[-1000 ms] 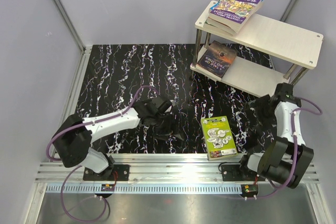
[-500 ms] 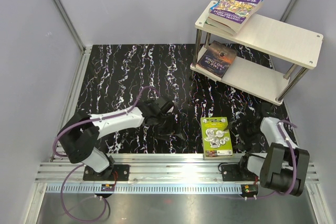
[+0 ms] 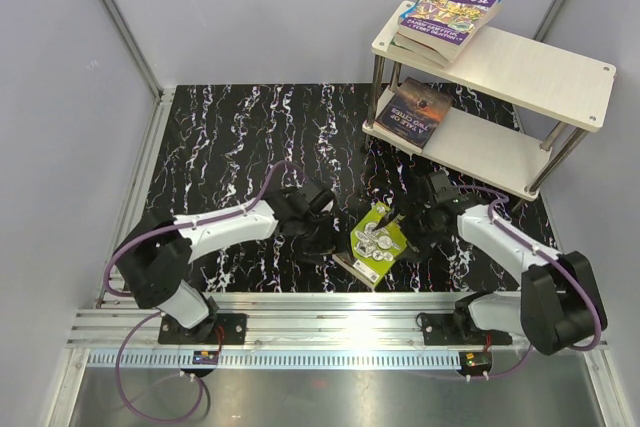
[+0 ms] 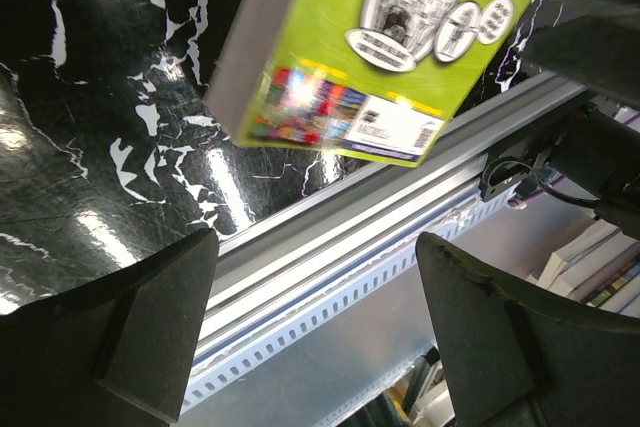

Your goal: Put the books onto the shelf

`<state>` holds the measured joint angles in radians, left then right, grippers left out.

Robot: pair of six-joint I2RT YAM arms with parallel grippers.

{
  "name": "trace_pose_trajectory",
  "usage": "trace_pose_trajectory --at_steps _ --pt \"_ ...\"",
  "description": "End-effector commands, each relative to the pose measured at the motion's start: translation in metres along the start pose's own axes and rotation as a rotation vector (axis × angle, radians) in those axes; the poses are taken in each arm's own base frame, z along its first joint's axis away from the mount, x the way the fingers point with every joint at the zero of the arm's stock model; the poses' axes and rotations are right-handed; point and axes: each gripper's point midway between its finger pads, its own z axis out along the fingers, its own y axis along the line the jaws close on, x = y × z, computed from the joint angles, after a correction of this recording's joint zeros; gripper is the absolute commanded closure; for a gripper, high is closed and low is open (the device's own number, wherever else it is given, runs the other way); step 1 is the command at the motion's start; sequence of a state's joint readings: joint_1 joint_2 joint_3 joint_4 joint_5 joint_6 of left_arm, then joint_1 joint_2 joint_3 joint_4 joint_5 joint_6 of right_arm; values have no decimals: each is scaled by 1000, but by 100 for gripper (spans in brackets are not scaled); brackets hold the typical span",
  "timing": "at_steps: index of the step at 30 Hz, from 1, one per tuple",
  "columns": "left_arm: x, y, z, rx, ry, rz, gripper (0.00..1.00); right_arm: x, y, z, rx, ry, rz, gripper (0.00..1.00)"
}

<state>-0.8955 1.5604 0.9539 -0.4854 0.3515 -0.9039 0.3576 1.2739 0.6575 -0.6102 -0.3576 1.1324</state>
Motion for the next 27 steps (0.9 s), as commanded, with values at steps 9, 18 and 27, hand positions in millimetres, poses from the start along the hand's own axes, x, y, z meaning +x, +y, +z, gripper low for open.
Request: trace_pose_trajectory --at_steps 9,18,27 --pt "-65 8 -22 -358 -204 270 13 6 -13 -42 -32 -117 -8 1" --pt "-72 33 20 -486 -111 330 14 12 -30 -54 -14 -140 2 1" --pt "-53 9 48 -377 -66 338 13 16 -47 -50 7 -142 35 0"
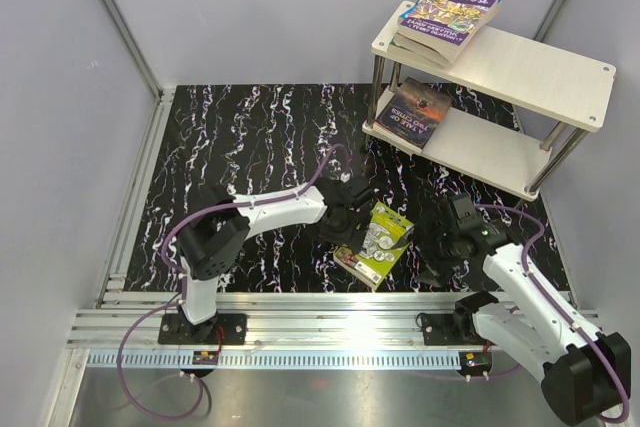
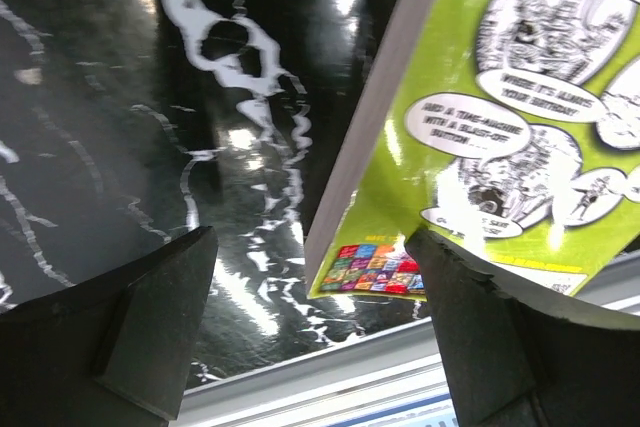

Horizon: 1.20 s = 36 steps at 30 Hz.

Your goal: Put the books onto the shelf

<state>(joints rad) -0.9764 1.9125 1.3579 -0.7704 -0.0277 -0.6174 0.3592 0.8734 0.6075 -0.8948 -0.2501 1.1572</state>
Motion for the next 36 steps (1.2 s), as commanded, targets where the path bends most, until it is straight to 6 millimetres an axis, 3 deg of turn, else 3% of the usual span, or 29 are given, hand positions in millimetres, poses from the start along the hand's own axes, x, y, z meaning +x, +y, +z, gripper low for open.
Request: trace_pose_trajectory --at_steps 1,7,11,12,13,18,20,23,24,26,28,29,30,31,32,33,36 --pt "2 -27 7 80 1 22 13 -1 -12 4 37 -15 34 0" --pt "16 -39 17 96 44 21 22 2 -21 12 55 4 42 0" --pt "20 -42 24 94 73 9 37 4 -26 13 60 4 46 0" --pt "23 -42 28 96 87 7 43 5 -27 13 59 5 51 0" --pt "27 -45 33 110 104 4 55 5 -28 13 60 7 53 0" --pt "40 -46 50 119 147 -16 98 7 -31 12 64 9 49 0" --pt "39 -45 50 117 142 -17 100 7 -32 11 69 6 48 0" --pt "34 -48 37 150 104 -20 100 3 -23 3 30 -22 31 0" --pt "27 -52 21 185 70 -23 100 -2 -9 -6 -16 -52 12 0" --pt "27 -60 7 285 67 -69 100 -10 15 -23 -125 -110 -41 0" --pt "7 -76 -30 487 9 -130 100 -17 39 -44 -214 -169 -75 0" --pt "14 -70 -31 515 31 -193 100 -20 44 -49 -231 -188 -95 0" --pt "5 -71 -52 581 -9 -214 100 -23 51 -57 -251 -211 -106 0" --pt "-5 -69 -63 641 -22 -266 100 -24 52 -57 -240 -214 -114 0" --pt "0 -62 -64 656 -10 -295 100 -25 49 -56 -219 -214 -128 0" --pt "-10 -59 -80 717 -44 -314 100 -26 48 -55 -203 -213 -133 0" --pt "-16 -53 -99 823 -62 -381 100 -23 36 -38 -130 -170 -136 0"
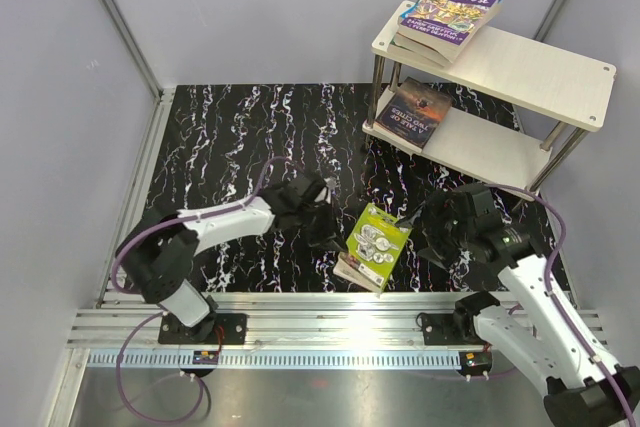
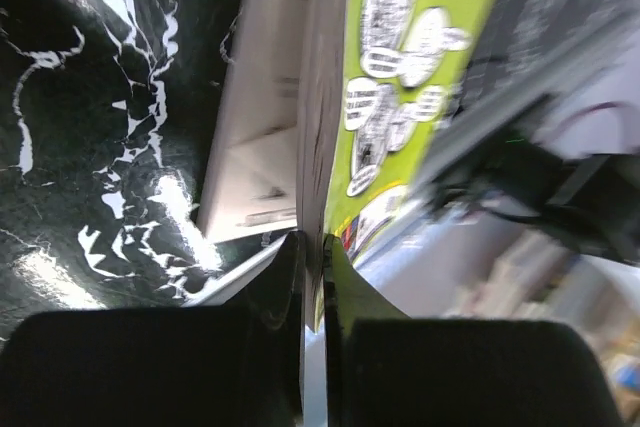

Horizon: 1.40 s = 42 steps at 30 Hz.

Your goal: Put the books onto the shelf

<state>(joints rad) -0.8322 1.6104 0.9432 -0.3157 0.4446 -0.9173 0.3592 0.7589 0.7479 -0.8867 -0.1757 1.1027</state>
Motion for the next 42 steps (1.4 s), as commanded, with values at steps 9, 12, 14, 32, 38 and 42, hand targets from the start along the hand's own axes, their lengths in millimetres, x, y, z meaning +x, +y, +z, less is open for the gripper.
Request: trace_pose_trajectory --at_steps 9,12,14,32,38,42 --pt "-14 -75 -51 480 -32 -121 100 23 -33 58 11 116 71 0" --pt "-14 -80 -56 534 -29 -145 100 23 -30 66 -12 123 85 0" --pt "-15 -78 -59 565 -32 -180 100 24 -29 72 -22 130 99 0" --pt "-10 -57 -62 466 -18 -180 100 19 14 69 -271 129 194 86" --pt "-31 -26 -83 67 -141 27 44 10 40 49 -288 105 131 100" --pt "-50 4 -124 -243 -276 177 15 5 48 40 -255 94 76 100"
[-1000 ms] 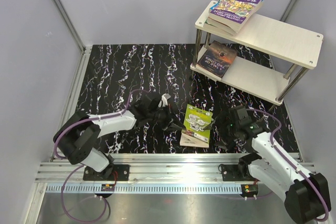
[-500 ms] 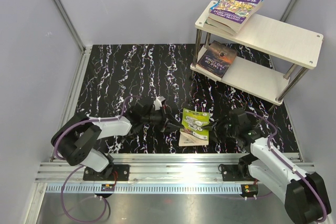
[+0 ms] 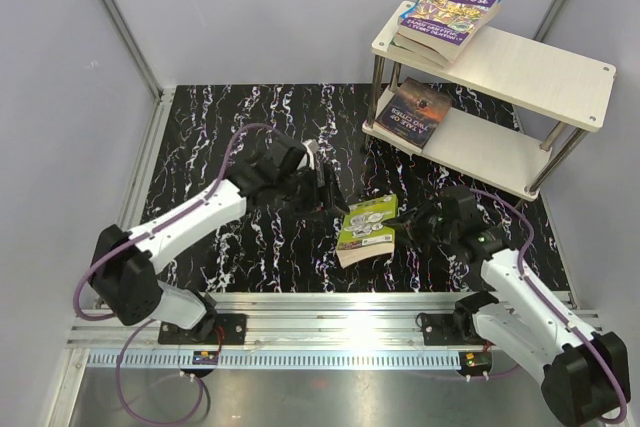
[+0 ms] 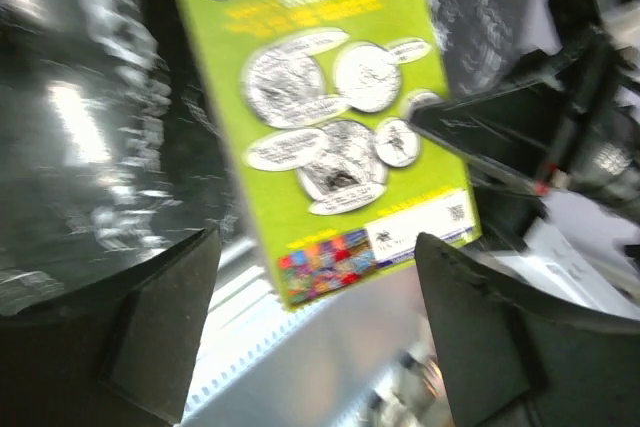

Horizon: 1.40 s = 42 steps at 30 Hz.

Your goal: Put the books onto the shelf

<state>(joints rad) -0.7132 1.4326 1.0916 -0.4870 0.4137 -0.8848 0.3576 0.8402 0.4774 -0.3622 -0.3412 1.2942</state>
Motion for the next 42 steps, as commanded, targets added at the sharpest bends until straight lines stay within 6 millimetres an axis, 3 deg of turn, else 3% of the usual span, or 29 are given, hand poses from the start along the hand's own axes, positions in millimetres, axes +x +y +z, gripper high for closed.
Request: trace_pose_trajectory --at_steps 1,4,6,7,9,10,13,19,29,37,39,42 --pt "-13 41 -54 -339 -107 235 13 -2 39 -16 -53 -8 -89 100" --pt "-25 25 -79 -418 -196 383 12 -3 45 -19 -27 -3 -115 100" --pt "-22 -1 -84 -405 -230 514 12 -3 41 -16 19 13 -125 100" --pt "-9 -14 -79 -392 -219 582 12 -2 49 -18 14 23 -138 100" --pt "-9 -34 -81 -391 -275 665 14 -2 46 -14 56 46 -149 100" --pt "5 -56 -77 -329 -296 730 14 0 55 -16 44 61 -158 100" --pt "23 -84 -74 -263 -339 843 13 0 62 -16 65 87 -173 100" --pt "51 -104 -56 -193 -317 987 12 6 76 -20 62 133 -175 100" --pt "89 -112 -11 -128 -193 1075 11 13 83 -24 35 175 -151 100" --pt "89 -90 15 -215 -173 1079 12 22 101 -34 -16 222 -142 100" --pt "85 -86 18 -241 -186 1078 16 25 103 -36 -21 237 -136 100" --pt "80 -81 18 -282 -205 1073 32 28 104 -40 -33 247 -130 100"
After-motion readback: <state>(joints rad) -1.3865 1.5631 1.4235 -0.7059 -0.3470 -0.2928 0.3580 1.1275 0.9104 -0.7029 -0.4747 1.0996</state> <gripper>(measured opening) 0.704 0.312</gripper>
